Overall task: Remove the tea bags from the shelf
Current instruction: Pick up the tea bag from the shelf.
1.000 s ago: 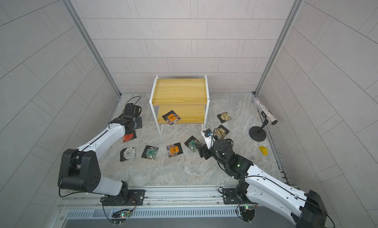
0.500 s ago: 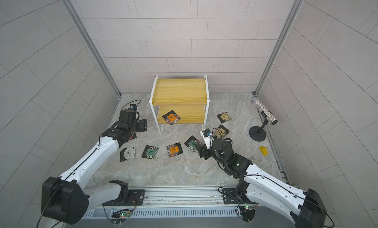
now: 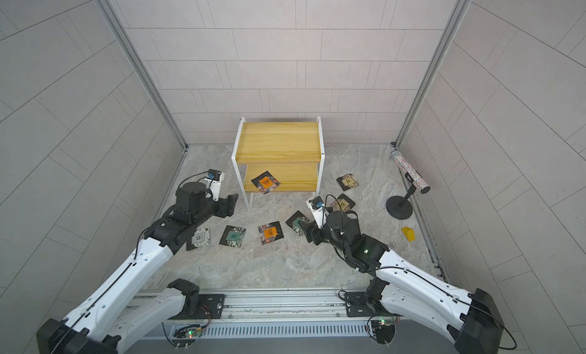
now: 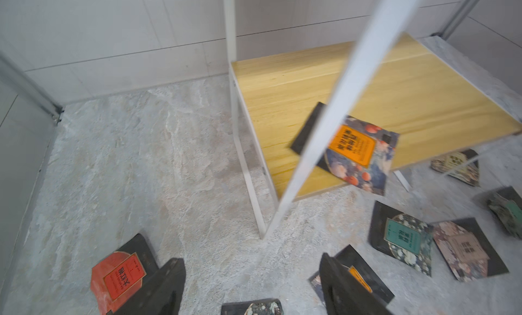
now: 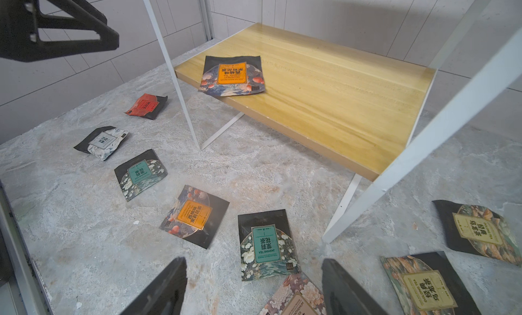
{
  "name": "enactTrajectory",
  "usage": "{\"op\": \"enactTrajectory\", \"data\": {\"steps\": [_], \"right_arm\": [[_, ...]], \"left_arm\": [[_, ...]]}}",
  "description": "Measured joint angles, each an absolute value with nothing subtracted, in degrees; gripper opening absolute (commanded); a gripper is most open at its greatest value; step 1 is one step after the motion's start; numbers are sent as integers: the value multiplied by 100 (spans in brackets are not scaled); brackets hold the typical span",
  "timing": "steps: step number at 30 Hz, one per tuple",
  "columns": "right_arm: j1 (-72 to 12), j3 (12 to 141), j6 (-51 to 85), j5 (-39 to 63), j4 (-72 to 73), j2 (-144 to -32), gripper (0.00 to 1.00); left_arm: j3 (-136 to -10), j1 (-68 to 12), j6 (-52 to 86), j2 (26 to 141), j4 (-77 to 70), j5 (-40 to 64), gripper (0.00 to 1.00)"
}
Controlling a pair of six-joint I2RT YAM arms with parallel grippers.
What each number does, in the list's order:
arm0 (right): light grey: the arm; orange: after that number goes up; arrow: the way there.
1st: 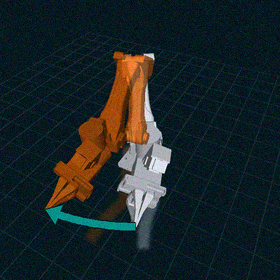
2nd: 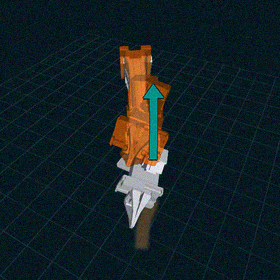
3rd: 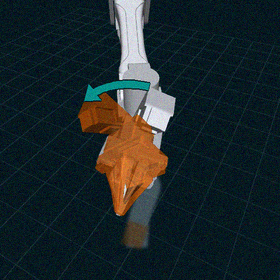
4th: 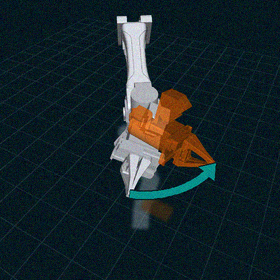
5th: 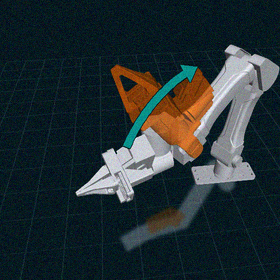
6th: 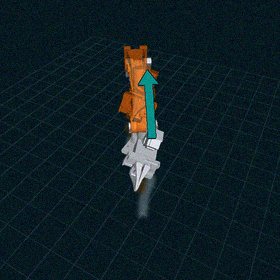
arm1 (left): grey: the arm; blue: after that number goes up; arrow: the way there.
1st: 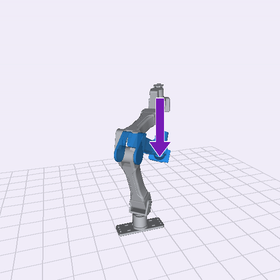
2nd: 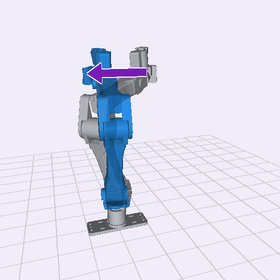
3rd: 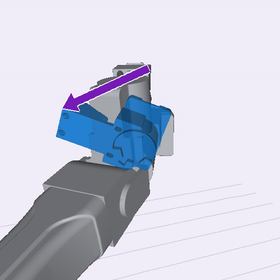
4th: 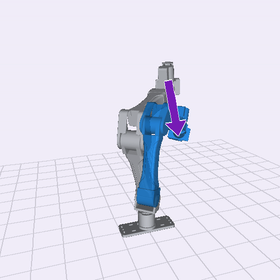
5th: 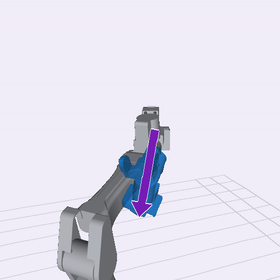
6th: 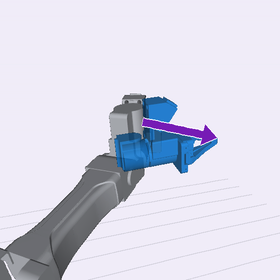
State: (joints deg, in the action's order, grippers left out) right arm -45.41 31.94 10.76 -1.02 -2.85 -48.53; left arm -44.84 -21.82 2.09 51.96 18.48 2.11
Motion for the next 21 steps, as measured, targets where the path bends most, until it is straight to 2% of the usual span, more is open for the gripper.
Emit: {"op": "enactTrajectory", "data": {"steps": [15, 16, 17, 21], "right_arm": [[-4541, 3256, 1074, -43, -290, -4901, 79], [-4541, 3256, 1076, -43, -290, -4895, 79], [-4541, 3256, 1083, -43, -290, -4888, 79], [-4541, 3234, 1116, -43, -290, -4827, 79]], "left_arm": [[-4150, -3900, -873, 4827, 1435, 215, 89], [-4110, -4014, -980, 4838, 1354, 215, 92], [-4073, -4099, -1066, 4845, 1288, 215, 100], [-3938, -4383, -1525, 4960, 1057, 202, 100]]}}
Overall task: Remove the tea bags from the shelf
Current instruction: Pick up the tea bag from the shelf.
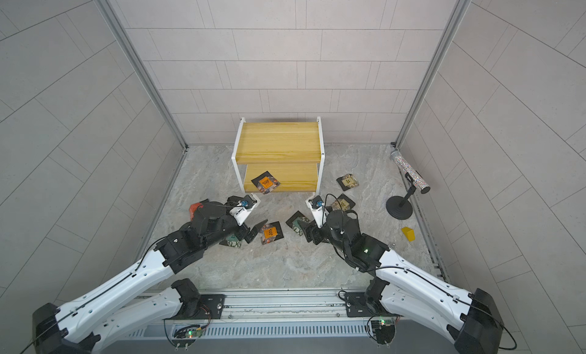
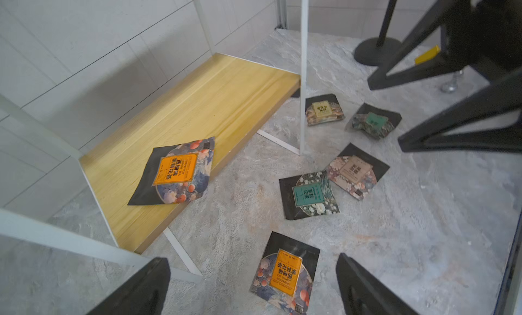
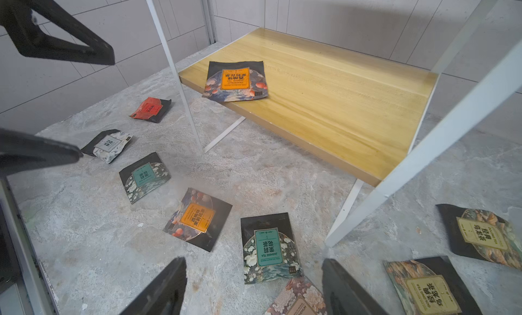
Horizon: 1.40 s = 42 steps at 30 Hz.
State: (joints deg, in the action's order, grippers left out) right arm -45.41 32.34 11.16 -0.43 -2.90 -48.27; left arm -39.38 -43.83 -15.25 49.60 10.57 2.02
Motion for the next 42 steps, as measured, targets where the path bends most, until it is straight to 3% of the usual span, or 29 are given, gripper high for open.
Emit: {"op": "enactTrajectory", "data": {"steps": [18, 42], "right_arm": [[-4532, 3039, 1186, -75, -285, -4657, 79], [-4532, 2930, 1262, -156, -285, -4506, 79]], "left_arm": [[-4121, -4427, -2928, 6632, -12, -438, 91], [-4641, -3872, -3148, 7756, -663, -607, 76]]}}
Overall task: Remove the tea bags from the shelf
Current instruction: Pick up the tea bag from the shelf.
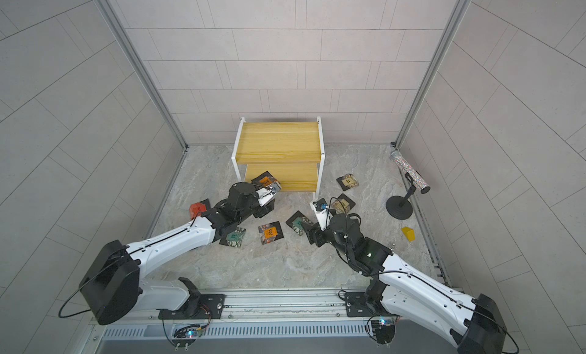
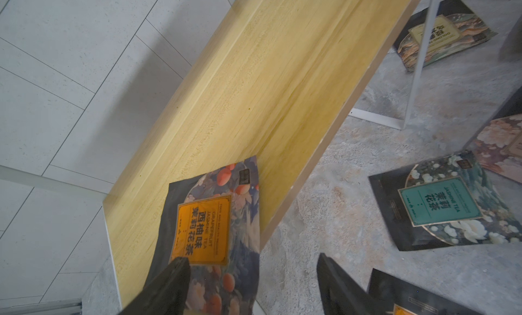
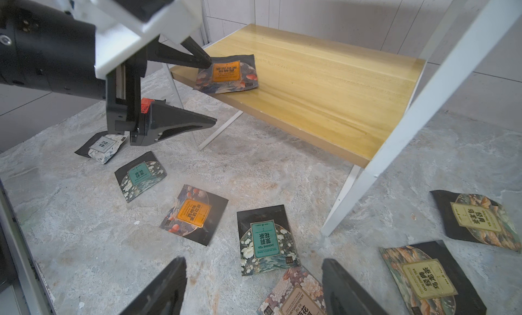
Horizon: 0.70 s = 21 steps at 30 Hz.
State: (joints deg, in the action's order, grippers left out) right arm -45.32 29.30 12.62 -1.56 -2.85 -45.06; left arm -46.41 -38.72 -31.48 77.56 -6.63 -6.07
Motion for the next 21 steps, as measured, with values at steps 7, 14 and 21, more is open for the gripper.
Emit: {"op": "enactTrajectory", "data": {"steps": [7, 14, 21], "right_arm": [[-4532, 2912, 1275, -156, -294, -4488, 79], [-4532, 2912, 1297, -156, -309, -4486, 80], [-4532, 2912, 1295, -158, -322, -4486, 80]], "left_arm": [[-4650, -3848, -3223, 7953, -757, -556, 66], [-4674, -3826, -3253, 8005, -856, -541, 57], [-4762, -3824, -3267, 8047, -854, -521, 45]]}}
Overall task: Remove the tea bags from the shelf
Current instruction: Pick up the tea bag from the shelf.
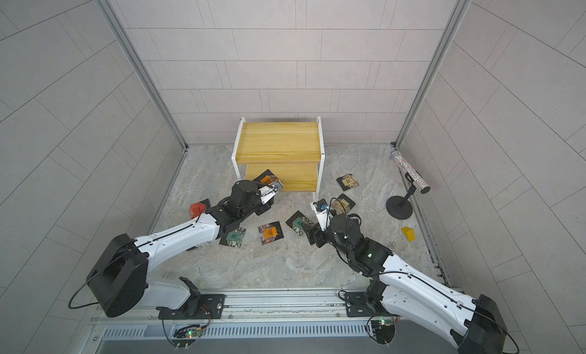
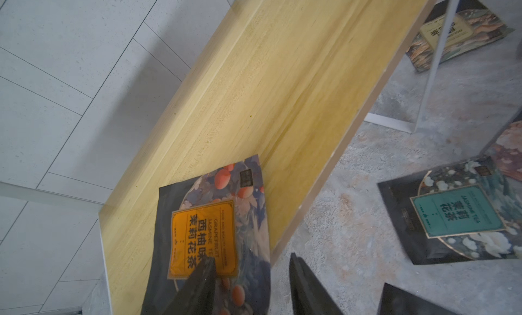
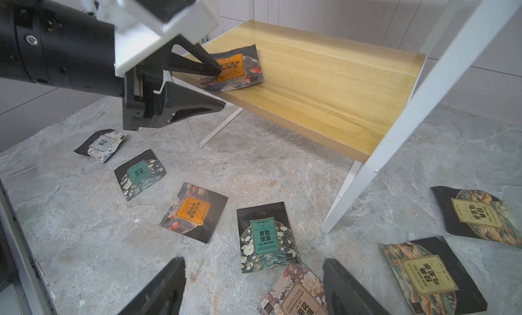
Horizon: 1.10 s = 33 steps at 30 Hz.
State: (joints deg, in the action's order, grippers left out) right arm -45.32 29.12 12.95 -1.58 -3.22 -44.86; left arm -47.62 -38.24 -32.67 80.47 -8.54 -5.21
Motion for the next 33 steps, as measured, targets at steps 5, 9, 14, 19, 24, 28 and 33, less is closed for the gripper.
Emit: {"op": "enactTrajectory", "data": {"steps": [5, 9, 14, 19, 24, 28, 33], "right_arm": [[-4532, 2912, 1295, -161, -325, -4484, 80], [-4532, 2912, 1313, -163, -325, -4438, 80], [-4532, 2910, 1334, -178, -325, -4418, 80], [-4532, 2910, 1358, -178, -325, -4418, 80], [-4532, 2910, 1380, -178, -325, -4418, 80], [-4532, 2899, 1400, -178, -322, -4416, 80], [-4532, 2862, 1415, -176, -327, -4372, 80]], "left_arm": [[-4816, -3822, -3293, 8055, -810, -499, 34], [-4873, -3822, -3321, 8051, -722, -438, 27], [-4925, -3822, -3308, 7988, -593, -386, 18], [-4928, -3822, -3312, 7865, -486, -331, 11], [-4930, -3822, -3308, 7754, -364, -268, 7], [-4930, -3822, -3308, 7708, -303, -252, 2], [-4930, -3822, -3304, 7693, -270, -222, 0]]}}
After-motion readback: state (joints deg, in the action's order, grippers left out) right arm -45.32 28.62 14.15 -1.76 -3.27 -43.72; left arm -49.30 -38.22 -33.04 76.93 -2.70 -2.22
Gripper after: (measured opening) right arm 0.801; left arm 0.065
